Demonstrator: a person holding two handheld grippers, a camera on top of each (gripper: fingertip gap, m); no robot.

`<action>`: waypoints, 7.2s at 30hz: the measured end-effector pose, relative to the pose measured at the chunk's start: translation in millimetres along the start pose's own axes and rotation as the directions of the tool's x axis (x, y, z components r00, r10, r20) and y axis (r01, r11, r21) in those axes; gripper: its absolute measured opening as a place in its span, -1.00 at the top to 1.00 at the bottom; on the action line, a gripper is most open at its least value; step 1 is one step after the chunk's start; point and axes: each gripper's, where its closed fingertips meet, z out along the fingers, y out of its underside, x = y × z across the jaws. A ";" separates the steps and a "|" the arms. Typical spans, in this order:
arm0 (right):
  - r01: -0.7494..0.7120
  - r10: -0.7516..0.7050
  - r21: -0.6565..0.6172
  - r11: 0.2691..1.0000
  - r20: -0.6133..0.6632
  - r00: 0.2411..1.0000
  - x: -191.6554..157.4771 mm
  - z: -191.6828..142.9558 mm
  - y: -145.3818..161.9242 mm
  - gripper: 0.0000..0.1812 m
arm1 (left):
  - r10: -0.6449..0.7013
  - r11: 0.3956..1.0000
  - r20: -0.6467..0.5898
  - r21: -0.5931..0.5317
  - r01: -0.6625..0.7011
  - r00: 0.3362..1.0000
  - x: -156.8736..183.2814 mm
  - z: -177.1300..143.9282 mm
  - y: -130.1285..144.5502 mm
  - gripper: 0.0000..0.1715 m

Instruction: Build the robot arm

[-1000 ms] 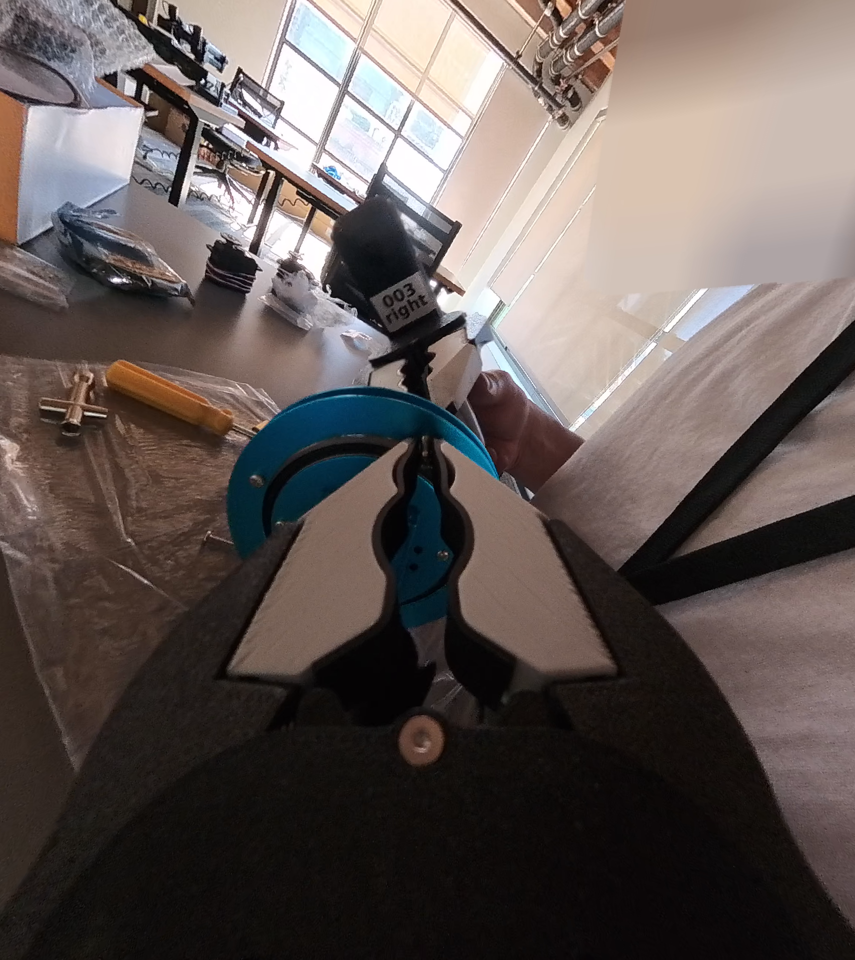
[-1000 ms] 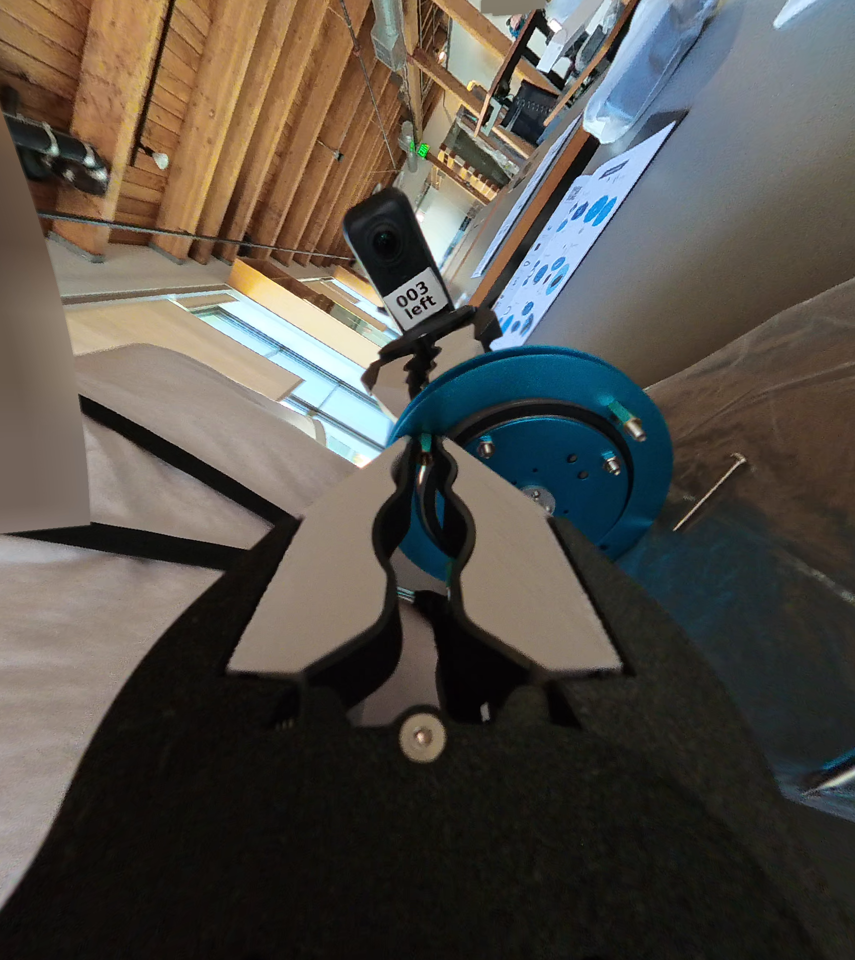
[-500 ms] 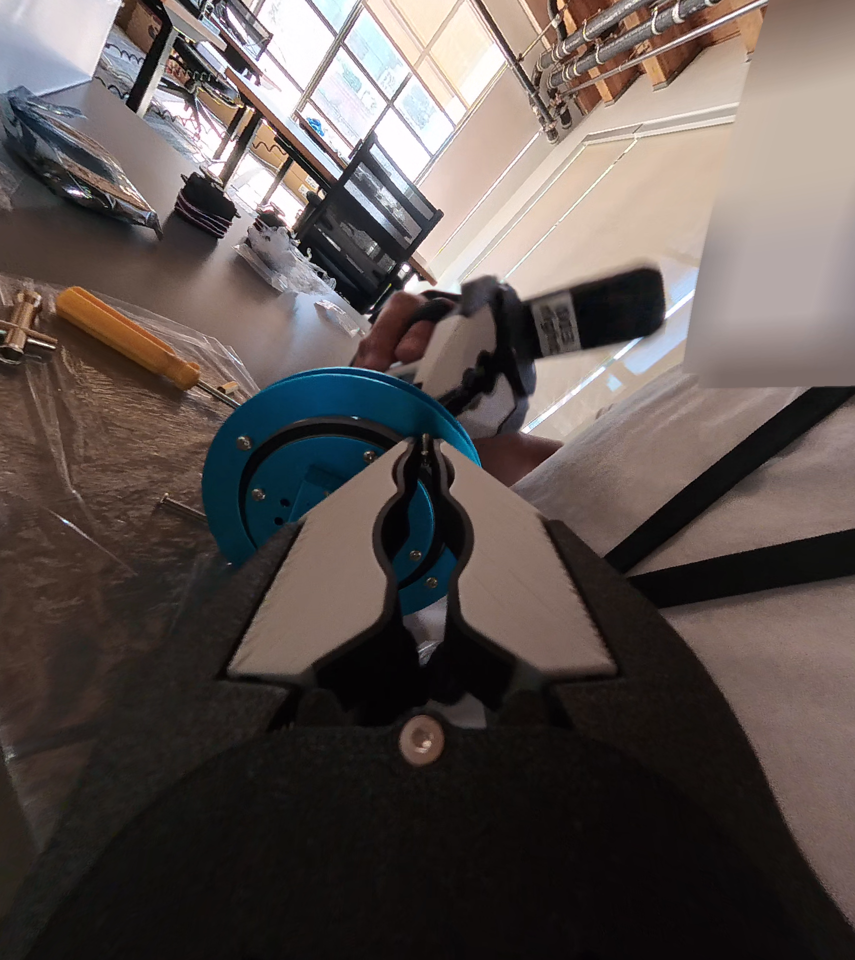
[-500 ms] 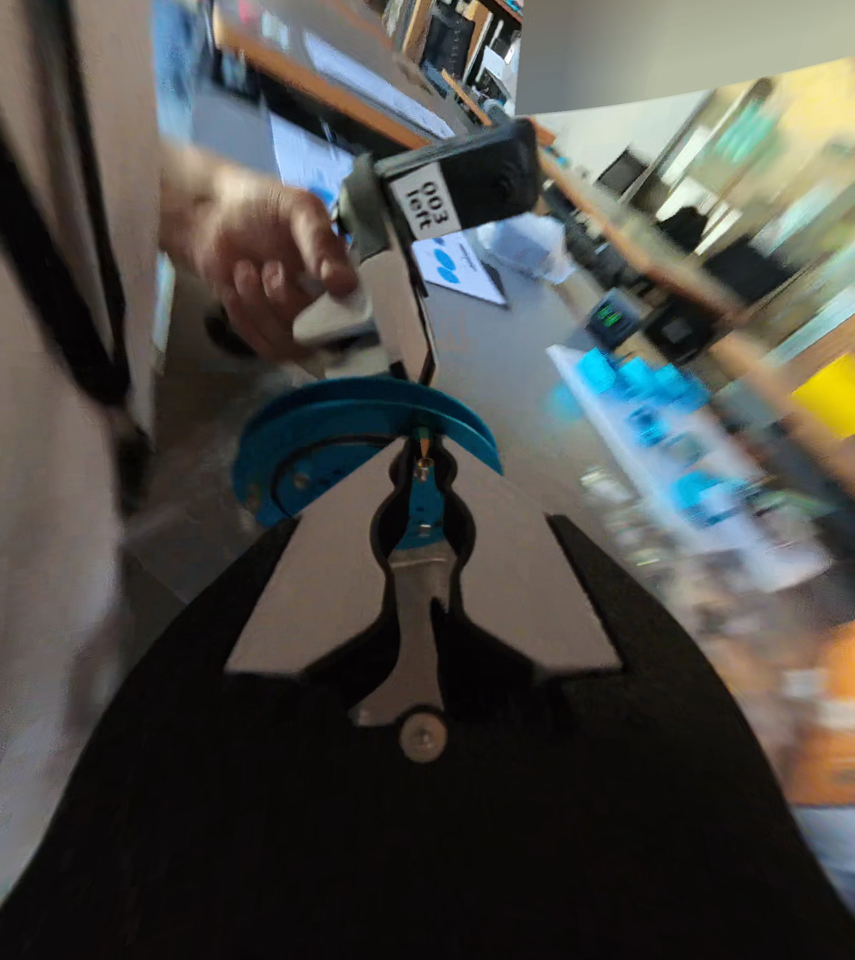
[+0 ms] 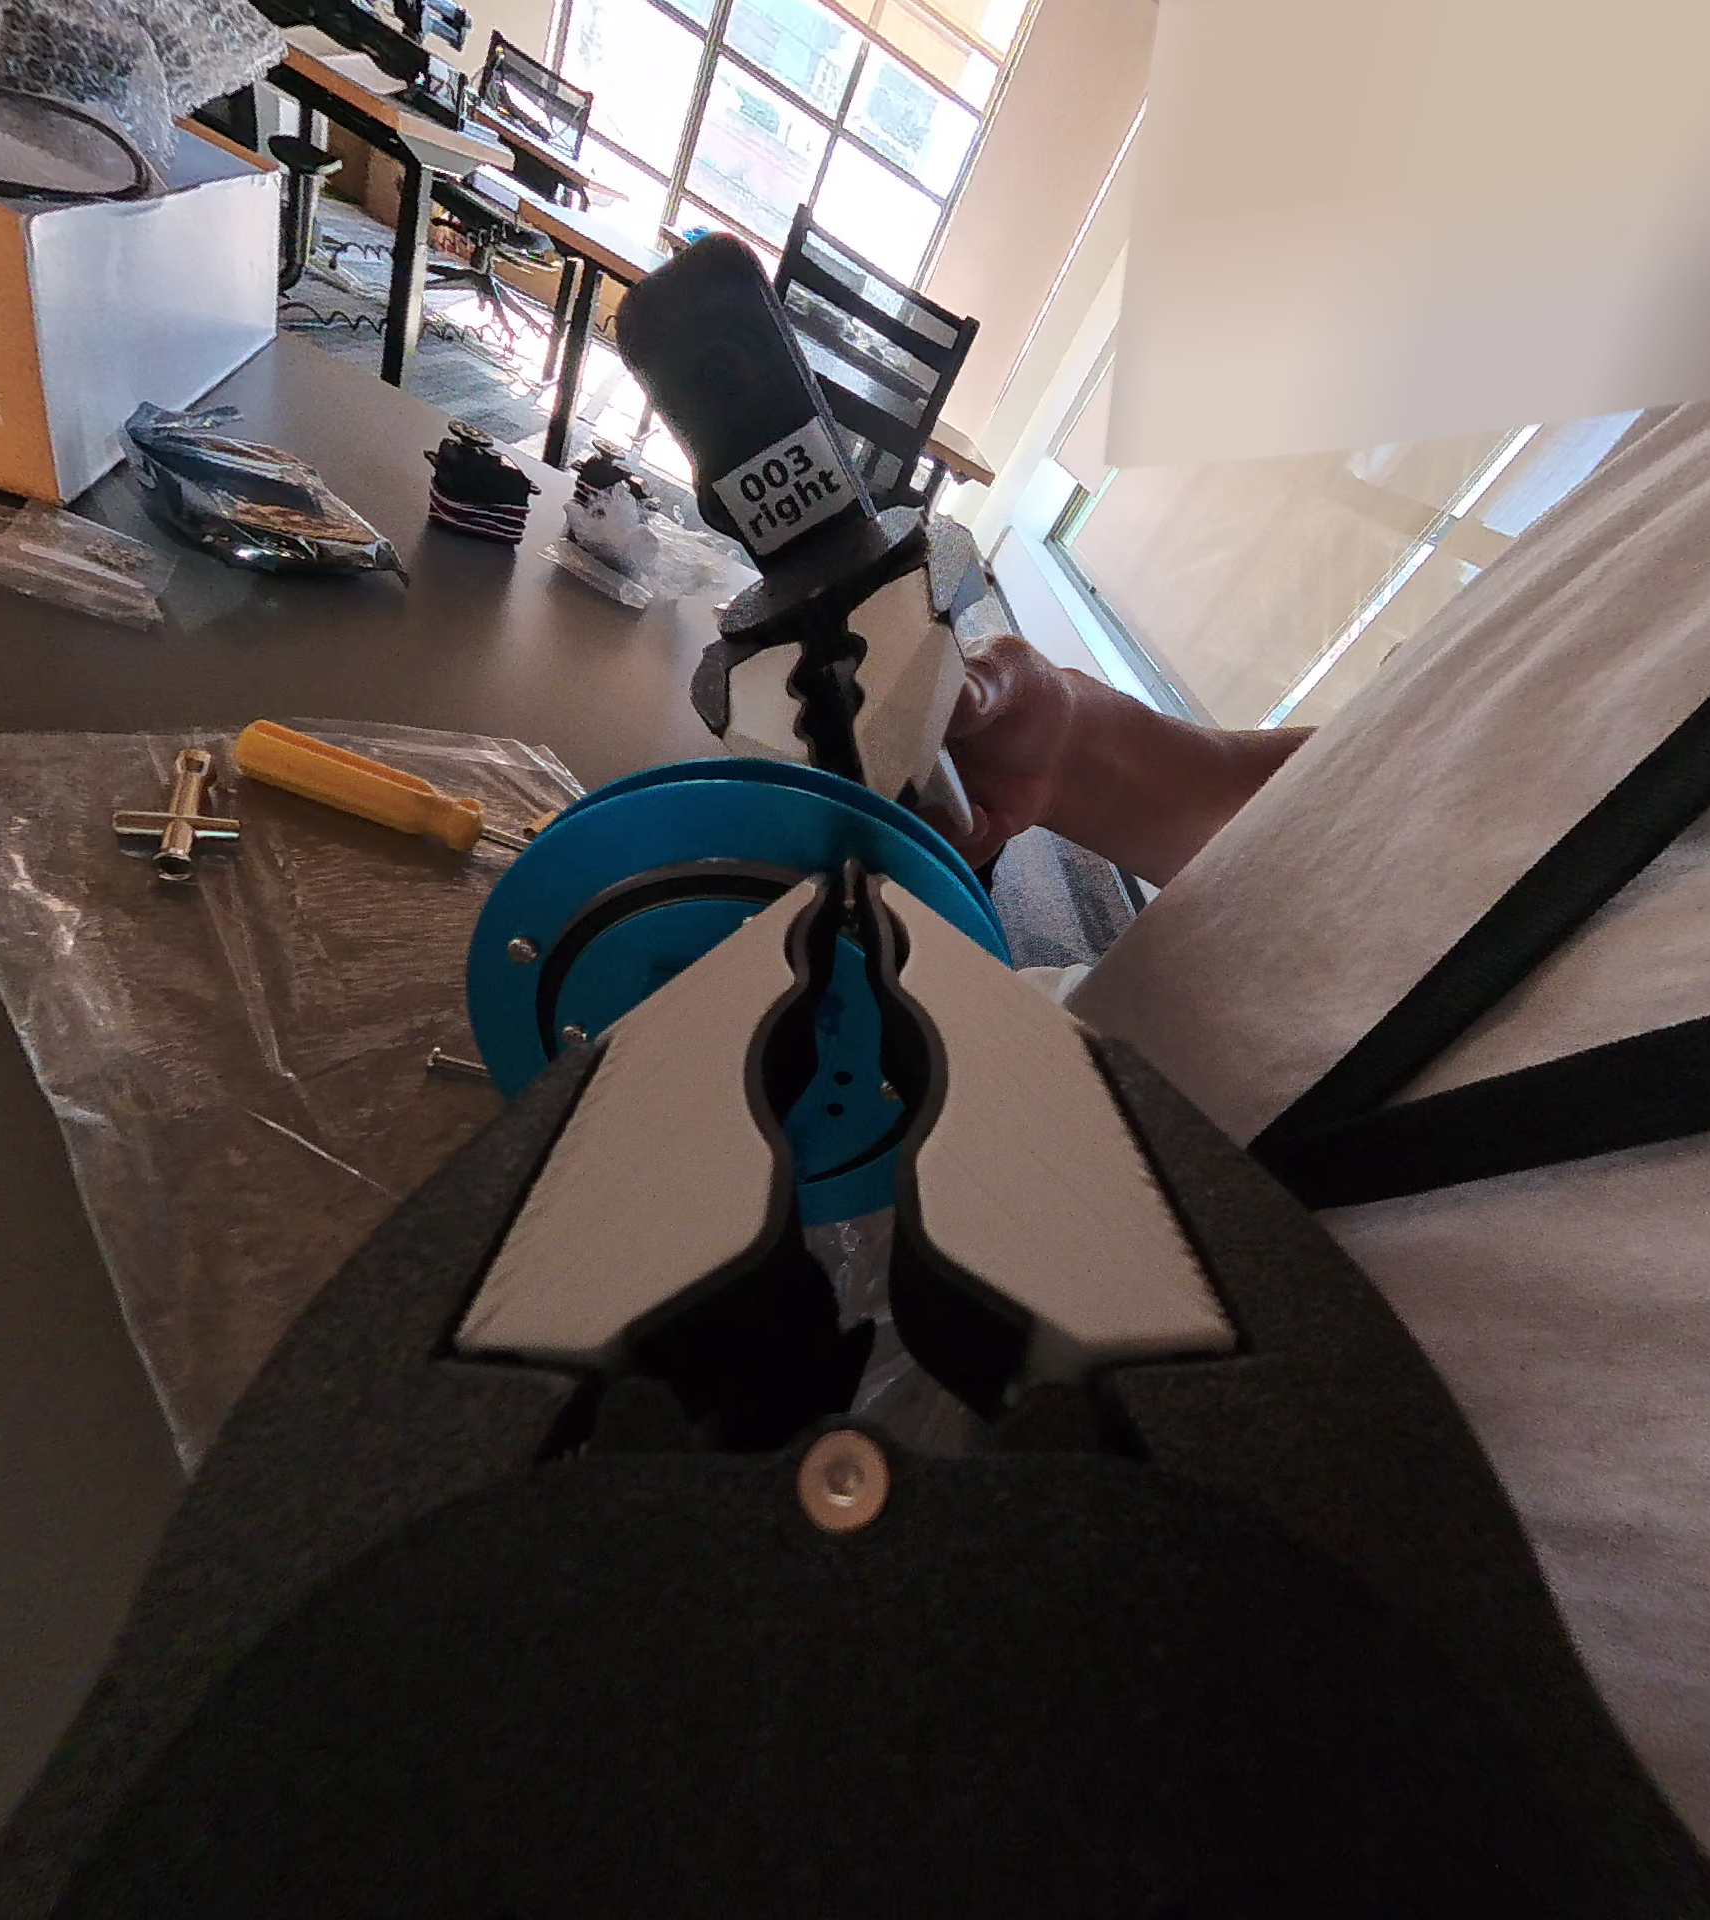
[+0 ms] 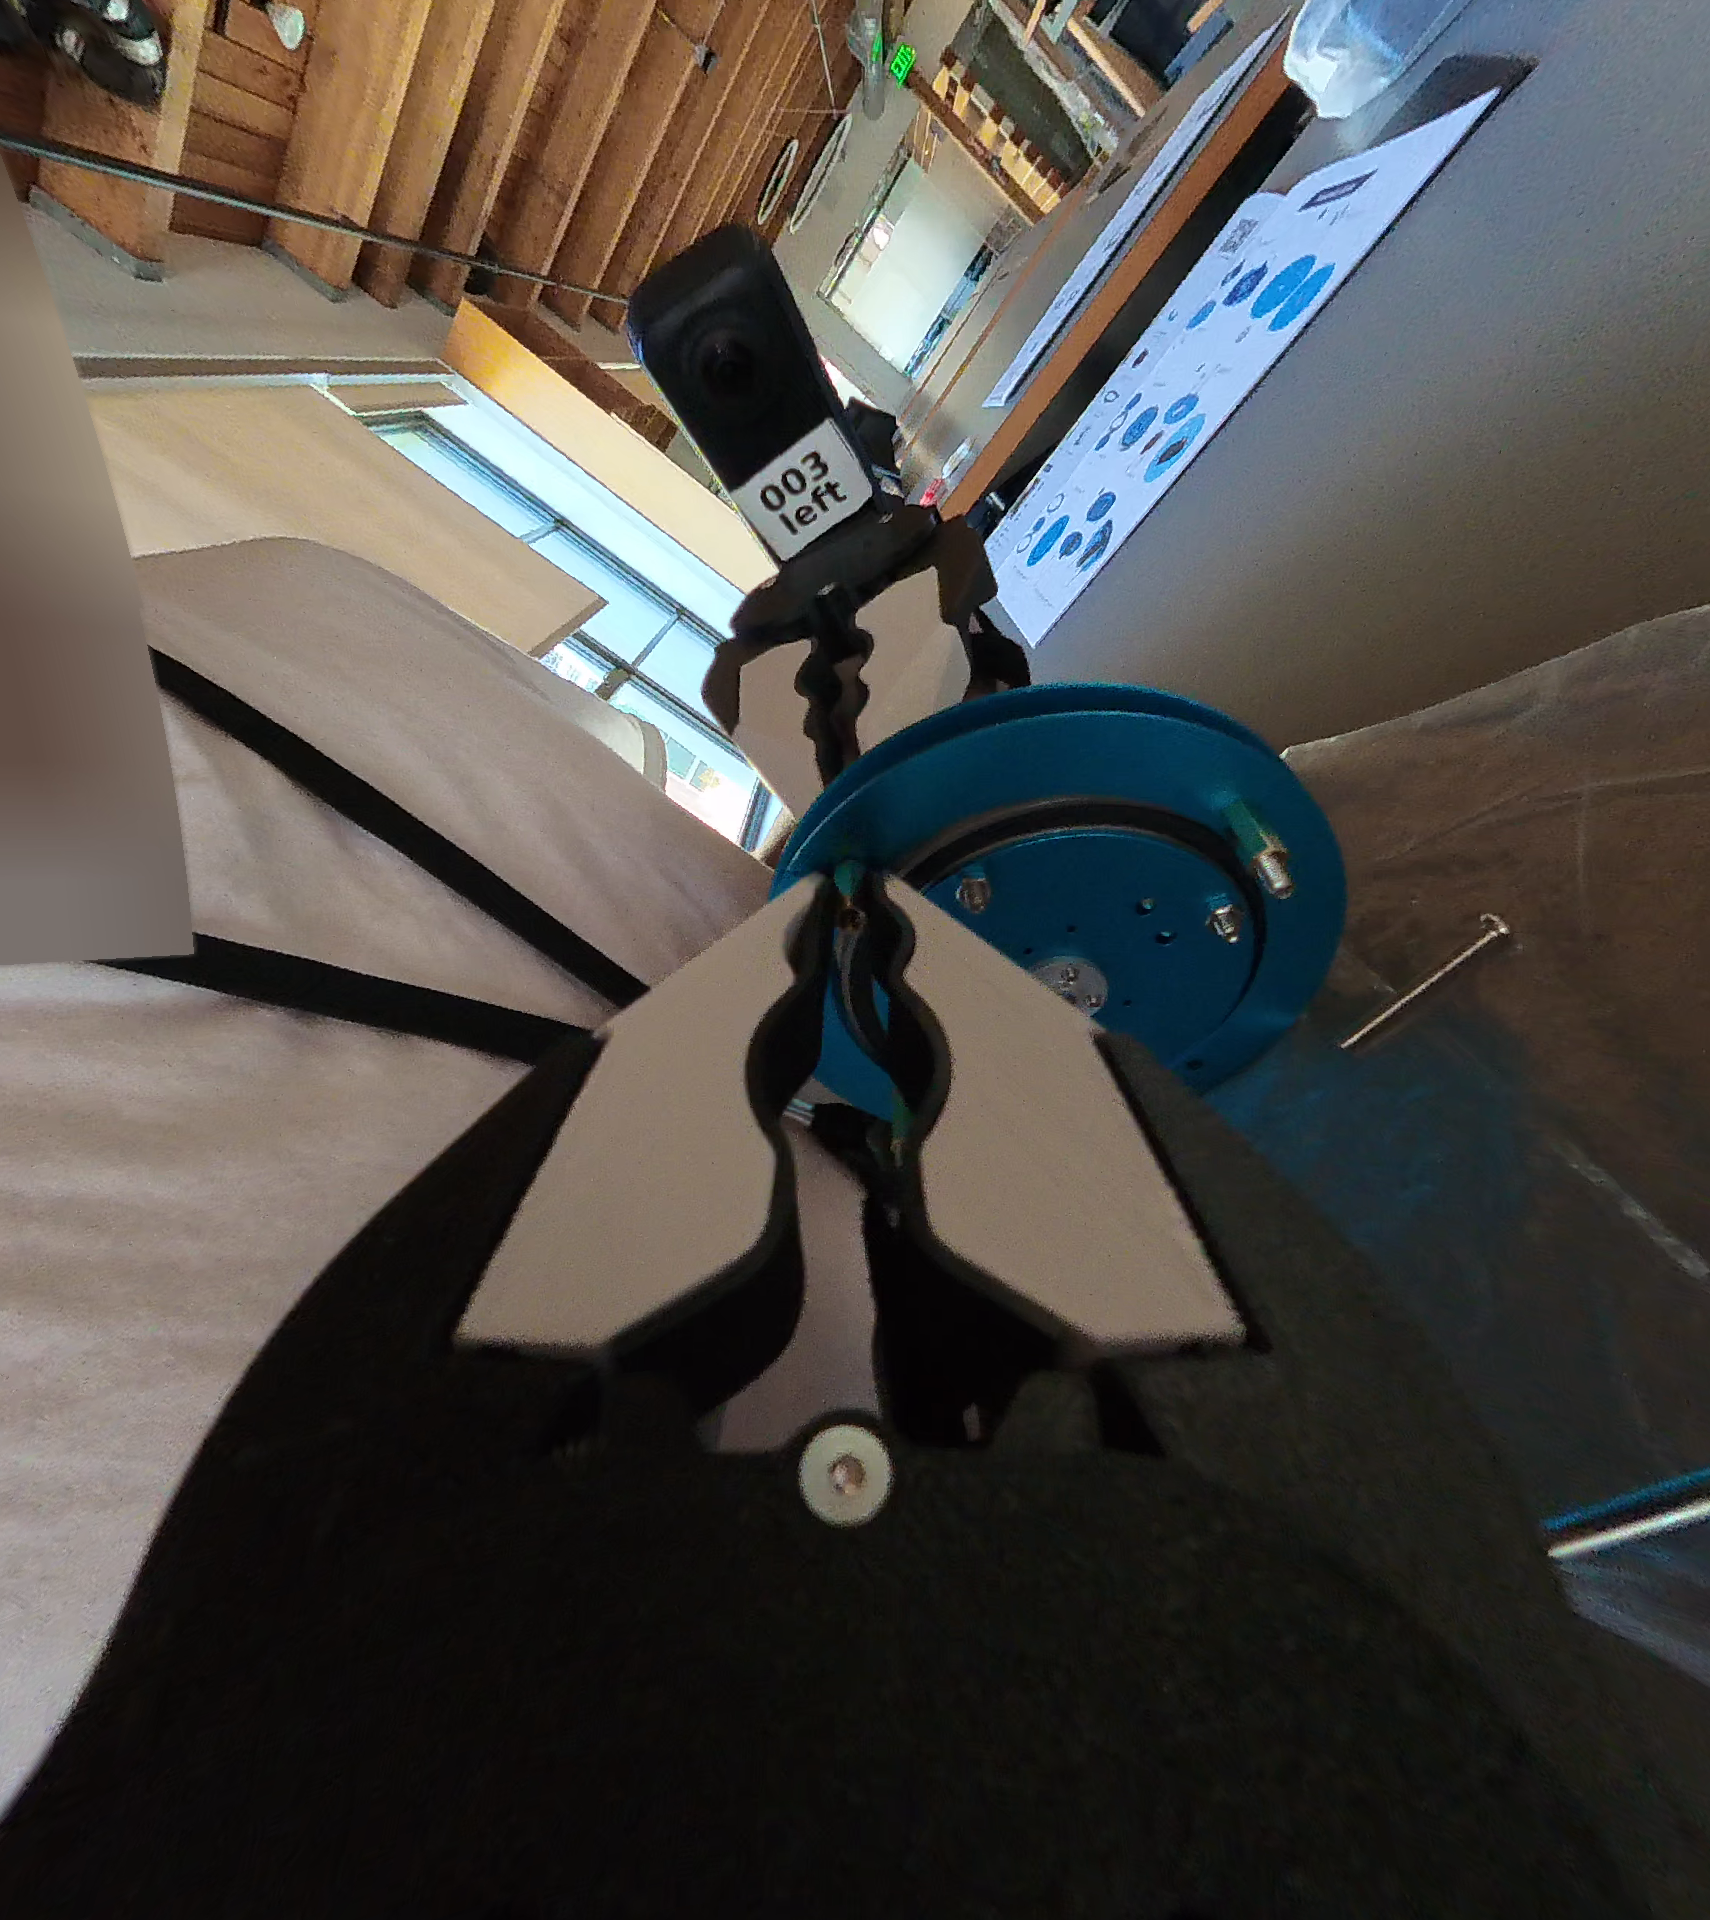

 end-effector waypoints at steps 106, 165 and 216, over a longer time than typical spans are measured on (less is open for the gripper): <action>-0.221 0.223 -0.036 0.975 0.083 0.971 -6.5 2.3 7.0 0.96 | 0.422 0.903 0.066 -0.120 -0.413 0.904 6.7 -3.9 7.7 0.97; 0.547 -0.995 -0.836 -0.051 -0.007 -0.104 18.9 0.7 -7.2 0.96 | -0.168 0.986 0.079 0.017 0.168 0.983 -3.0 -6.3 -1.6 0.98; 0.513 -0.979 -0.856 0.068 0.043 0.201 17.6 -8.1 1.9 0.96 | -0.154 0.988 0.092 0.032 0.152 0.984 3.0 -4.8 1.2 0.98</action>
